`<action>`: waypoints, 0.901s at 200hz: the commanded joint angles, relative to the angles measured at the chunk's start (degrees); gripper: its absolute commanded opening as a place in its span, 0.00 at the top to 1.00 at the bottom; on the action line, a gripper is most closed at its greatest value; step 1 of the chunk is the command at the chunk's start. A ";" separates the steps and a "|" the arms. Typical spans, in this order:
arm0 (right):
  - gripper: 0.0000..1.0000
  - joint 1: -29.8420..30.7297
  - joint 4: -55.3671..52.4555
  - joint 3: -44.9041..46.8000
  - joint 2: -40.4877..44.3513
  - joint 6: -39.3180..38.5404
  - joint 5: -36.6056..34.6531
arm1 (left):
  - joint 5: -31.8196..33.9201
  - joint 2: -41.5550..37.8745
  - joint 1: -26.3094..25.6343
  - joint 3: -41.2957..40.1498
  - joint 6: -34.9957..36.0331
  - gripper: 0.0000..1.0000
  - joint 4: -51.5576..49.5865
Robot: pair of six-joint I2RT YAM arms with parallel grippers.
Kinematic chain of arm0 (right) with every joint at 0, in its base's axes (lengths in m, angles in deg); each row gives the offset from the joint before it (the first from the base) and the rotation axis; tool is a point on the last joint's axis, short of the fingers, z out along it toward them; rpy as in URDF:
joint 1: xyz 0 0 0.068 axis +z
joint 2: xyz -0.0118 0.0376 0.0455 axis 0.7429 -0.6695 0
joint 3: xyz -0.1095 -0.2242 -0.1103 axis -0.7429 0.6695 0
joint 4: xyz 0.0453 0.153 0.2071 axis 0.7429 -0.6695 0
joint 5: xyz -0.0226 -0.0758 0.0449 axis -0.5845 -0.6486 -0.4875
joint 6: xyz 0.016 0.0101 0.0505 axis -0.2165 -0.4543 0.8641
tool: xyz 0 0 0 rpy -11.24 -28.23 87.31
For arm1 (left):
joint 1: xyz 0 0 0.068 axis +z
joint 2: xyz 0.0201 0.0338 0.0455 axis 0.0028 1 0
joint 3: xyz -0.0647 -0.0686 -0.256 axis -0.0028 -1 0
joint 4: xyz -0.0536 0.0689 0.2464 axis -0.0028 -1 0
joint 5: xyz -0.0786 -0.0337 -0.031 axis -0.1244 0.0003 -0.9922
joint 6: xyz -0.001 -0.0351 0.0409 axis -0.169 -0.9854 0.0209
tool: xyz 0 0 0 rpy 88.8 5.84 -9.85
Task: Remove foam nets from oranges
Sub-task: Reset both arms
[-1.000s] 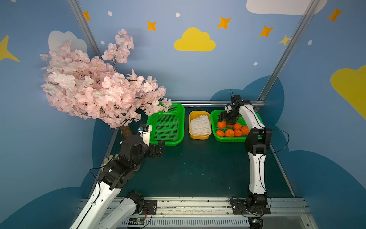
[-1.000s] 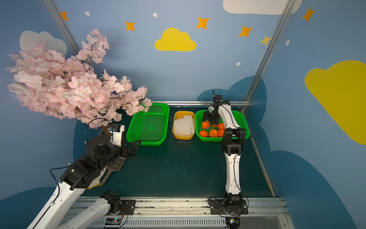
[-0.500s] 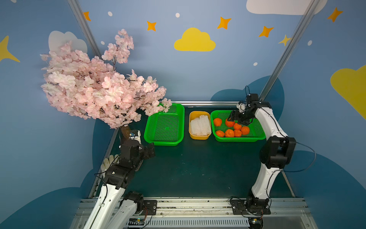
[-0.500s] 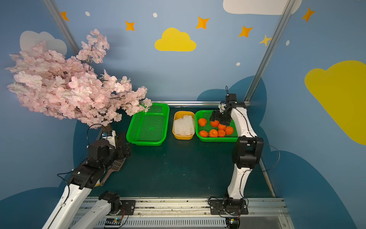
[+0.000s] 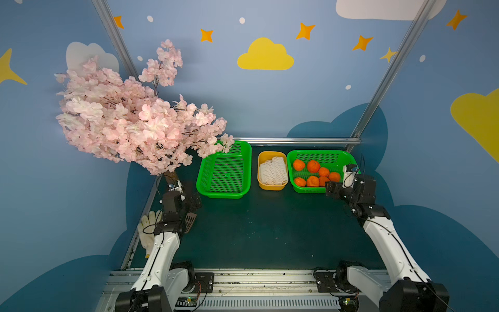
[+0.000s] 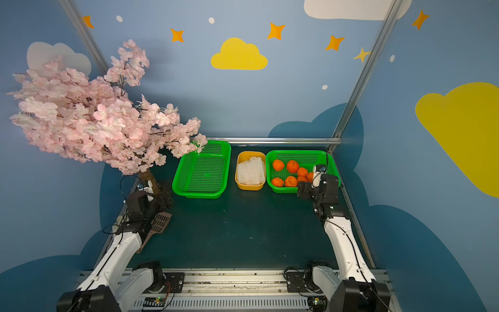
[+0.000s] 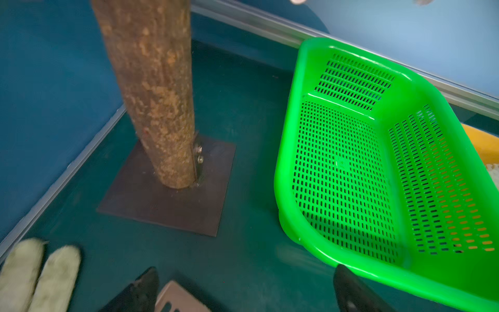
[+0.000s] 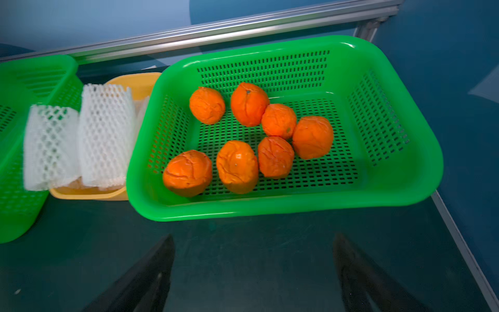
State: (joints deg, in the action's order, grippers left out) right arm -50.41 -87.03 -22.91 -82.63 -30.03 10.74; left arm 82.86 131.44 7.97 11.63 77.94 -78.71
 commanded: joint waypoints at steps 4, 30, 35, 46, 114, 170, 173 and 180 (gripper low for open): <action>0.09 -1.73 12.46 7.12 -0.91 2.25 -4.29 | -3.50 6.43 0.45 -2.30 3.61 0.00 18.79; 0.09 -2.26 9.25 6.82 -6.08 2.52 -4.14 | -7.89 17.17 0.54 -2.36 1.61 0.00 28.55; 0.10 -2.47 8.46 6.44 -6.05 0.11 -1.67 | -9.75 19.00 0.55 -2.59 3.00 0.00 31.04; 0.10 -2.55 14.55 8.95 -6.14 0.06 0.77 | -10.54 22.58 0.45 -2.28 4.11 0.00 33.48; 0.10 -1.12 36.17 14.29 -15.73 -3.15 3.14 | -12.62 33.60 -2.42 -4.39 9.12 0.00 48.64; 0.10 1.56 43.87 13.74 -25.44 -4.14 1.62 | -13.51 32.19 -3.68 -3.80 11.40 0.00 45.16; 0.10 1.72 44.45 13.63 -25.92 -4.29 1.28 | -13.49 32.21 -3.65 -3.65 11.39 0.00 44.90; 0.10 1.99 43.78 13.30 -26.05 -4.33 0.84 | -13.41 32.05 -3.57 -3.13 11.39 0.00 43.67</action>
State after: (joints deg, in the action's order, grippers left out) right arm -49.19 -46.59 -8.27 -108.83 -33.29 13.21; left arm 70.83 164.43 4.56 7.35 87.75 -34.93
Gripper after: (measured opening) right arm 0.905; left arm 0.996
